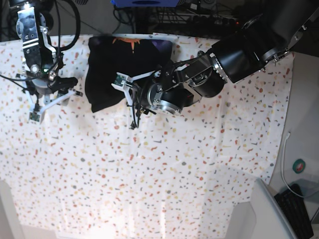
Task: Layout the t-shirt on the table in an organized manner, then fold the t-shirt properly
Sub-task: 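Smooth and square the folded shirt with the left gripper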
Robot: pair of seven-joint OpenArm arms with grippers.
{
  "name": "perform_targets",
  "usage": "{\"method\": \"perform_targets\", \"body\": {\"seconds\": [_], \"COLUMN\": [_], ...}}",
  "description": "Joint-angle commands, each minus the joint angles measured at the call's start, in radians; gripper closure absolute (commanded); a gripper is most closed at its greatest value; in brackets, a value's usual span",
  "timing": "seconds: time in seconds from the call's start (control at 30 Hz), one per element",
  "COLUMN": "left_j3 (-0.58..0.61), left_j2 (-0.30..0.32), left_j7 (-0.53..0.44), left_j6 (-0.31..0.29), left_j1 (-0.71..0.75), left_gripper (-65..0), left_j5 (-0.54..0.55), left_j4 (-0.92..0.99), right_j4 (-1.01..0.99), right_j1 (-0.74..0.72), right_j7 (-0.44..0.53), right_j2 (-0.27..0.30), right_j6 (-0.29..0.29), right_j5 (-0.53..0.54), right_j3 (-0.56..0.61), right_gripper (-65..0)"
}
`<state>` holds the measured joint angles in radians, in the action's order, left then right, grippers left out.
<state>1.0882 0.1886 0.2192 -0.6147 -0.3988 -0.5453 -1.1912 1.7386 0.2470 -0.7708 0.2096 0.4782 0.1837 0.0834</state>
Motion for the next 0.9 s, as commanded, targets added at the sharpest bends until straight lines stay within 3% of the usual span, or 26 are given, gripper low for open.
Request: {"method": "perform_targets", "body": {"seconds": [0.0, 0.33, 0.53, 0.7, 0.87], "left_j3": [-0.009, -0.013, -0.145, -0.142, -0.142], "left_j2": [-0.004, 0.002, -0.004, -0.024, -0.041], "left_j7": [0.027, 0.069, 0.069, 0.069, 0.07], "left_j6": [0.002, 0.002, -0.003, -0.081, -0.083], "left_j1": [-0.021, -0.021, 0.004, 0.008, 0.01], "left_gripper": [0.0, 0.0, 0.0, 0.0, 0.0], "left_j5": [-0.003, -0.002, -0.003, -0.003, -0.003], "left_j4": [-0.019, -0.019, -0.019, -0.014, -0.009], "right_j4": [0.014, 0.014, 0.014, 0.014, 0.014], "right_j1": [-0.008, -0.007, -0.007, -0.016, -0.019], "right_j7": [0.017, 0.017, 0.017, 0.017, 0.017], "right_j2": [0.007, 0.007, 0.007, 0.007, 0.006], "right_j6": [0.0, 0.0, 0.0, 0.0, 0.0], "right_j5": [-0.008, -0.008, -0.008, -0.008, -0.008], "right_j3": [-0.003, -0.003, -0.003, -0.003, -0.003], "right_gripper": [-34.1, -34.1, -34.1, -34.1, -34.1]}}
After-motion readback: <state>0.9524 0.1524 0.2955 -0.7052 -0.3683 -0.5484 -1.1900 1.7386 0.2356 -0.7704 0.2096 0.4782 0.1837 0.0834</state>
